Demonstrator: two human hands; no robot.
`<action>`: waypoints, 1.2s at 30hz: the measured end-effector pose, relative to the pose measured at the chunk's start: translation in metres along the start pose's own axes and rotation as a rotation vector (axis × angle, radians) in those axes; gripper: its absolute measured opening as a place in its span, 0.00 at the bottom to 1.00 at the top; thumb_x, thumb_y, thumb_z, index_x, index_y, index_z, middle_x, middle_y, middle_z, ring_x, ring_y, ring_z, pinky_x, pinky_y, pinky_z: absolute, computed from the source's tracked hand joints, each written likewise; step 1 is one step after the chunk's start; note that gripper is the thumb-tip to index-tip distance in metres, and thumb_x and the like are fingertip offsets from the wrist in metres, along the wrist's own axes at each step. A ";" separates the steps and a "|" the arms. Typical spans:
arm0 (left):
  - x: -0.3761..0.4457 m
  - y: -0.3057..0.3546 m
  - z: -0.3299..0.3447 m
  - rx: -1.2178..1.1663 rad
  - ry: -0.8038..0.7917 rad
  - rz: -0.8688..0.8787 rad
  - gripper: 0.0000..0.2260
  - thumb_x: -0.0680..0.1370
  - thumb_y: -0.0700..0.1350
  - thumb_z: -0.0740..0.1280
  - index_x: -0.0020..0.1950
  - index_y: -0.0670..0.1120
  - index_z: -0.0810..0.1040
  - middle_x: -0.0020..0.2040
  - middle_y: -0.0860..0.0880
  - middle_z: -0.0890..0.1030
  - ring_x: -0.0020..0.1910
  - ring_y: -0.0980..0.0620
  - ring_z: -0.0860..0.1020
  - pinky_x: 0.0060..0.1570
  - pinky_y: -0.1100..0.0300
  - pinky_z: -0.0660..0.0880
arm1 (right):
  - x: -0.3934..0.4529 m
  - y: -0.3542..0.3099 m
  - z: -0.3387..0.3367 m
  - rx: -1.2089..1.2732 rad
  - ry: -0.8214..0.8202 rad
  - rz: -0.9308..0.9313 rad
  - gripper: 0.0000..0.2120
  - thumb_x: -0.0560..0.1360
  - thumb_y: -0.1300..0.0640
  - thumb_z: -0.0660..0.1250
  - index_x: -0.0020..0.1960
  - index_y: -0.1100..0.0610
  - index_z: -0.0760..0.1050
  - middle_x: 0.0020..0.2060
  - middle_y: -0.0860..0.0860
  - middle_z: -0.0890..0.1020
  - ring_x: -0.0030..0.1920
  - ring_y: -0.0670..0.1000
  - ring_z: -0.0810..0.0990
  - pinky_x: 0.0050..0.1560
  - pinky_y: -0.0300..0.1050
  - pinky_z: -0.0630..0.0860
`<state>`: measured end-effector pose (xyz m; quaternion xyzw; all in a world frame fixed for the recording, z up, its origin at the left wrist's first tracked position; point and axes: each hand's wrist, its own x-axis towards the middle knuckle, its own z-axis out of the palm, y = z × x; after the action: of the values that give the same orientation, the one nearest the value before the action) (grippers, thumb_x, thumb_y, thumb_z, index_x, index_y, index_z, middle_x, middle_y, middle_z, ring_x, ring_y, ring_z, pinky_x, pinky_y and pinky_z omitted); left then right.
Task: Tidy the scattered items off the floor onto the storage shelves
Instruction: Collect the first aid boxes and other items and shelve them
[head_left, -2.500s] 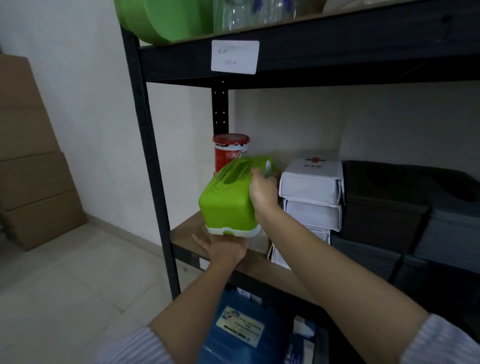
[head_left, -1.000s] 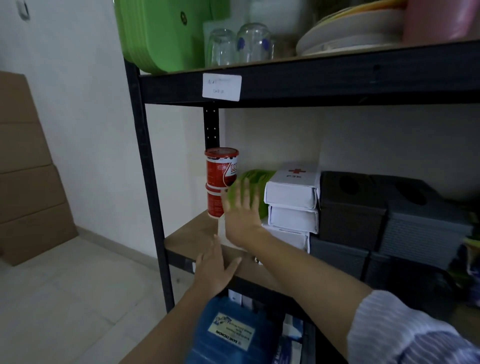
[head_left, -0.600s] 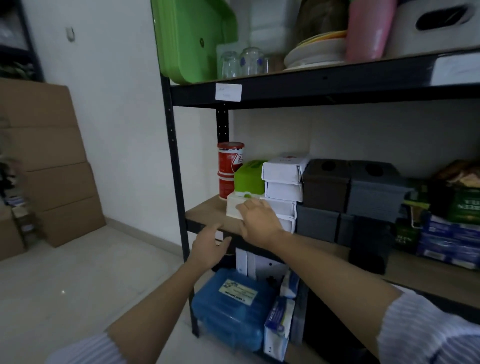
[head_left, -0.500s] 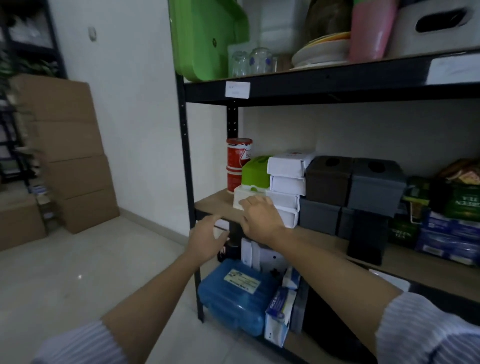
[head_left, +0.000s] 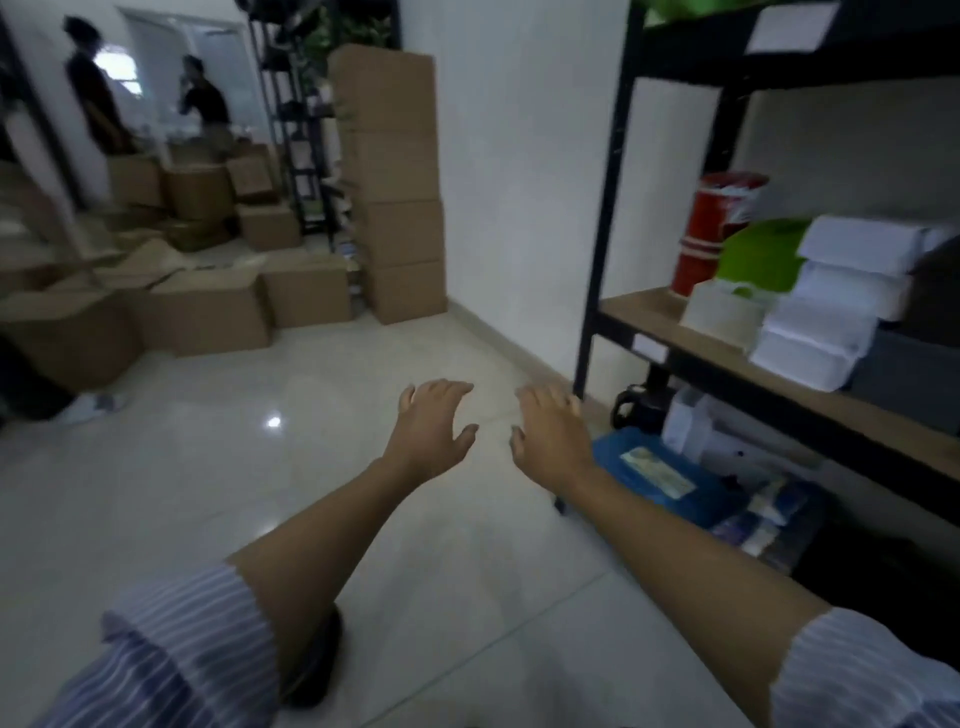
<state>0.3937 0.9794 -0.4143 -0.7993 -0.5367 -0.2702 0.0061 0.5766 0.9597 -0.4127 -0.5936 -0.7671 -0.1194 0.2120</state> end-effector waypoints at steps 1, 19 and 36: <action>-0.013 -0.017 0.001 0.014 -0.008 -0.039 0.25 0.79 0.52 0.65 0.74 0.48 0.67 0.71 0.50 0.71 0.73 0.49 0.64 0.74 0.47 0.50 | 0.000 -0.012 0.014 0.007 -0.009 -0.020 0.20 0.75 0.54 0.64 0.66 0.58 0.70 0.62 0.54 0.75 0.62 0.57 0.72 0.62 0.54 0.65; -0.379 -0.205 0.014 0.110 -0.079 -0.718 0.25 0.80 0.49 0.63 0.76 0.47 0.63 0.75 0.48 0.66 0.77 0.49 0.58 0.76 0.48 0.41 | -0.120 -0.277 0.216 0.296 -0.314 -0.484 0.22 0.78 0.51 0.64 0.69 0.59 0.70 0.65 0.55 0.76 0.68 0.56 0.71 0.71 0.54 0.60; -0.780 -0.144 -0.045 0.130 0.556 -1.708 0.20 0.79 0.47 0.67 0.70 0.44 0.72 0.68 0.49 0.75 0.68 0.50 0.72 0.71 0.49 0.64 | -0.377 -0.567 0.244 0.798 -1.056 -0.683 0.20 0.78 0.53 0.66 0.68 0.58 0.71 0.61 0.56 0.78 0.59 0.57 0.77 0.58 0.48 0.74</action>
<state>0.0332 0.3600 -0.7583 -0.0319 -0.9413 -0.3353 -0.0221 0.0643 0.5898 -0.7649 -0.1782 -0.8937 0.4103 -0.0344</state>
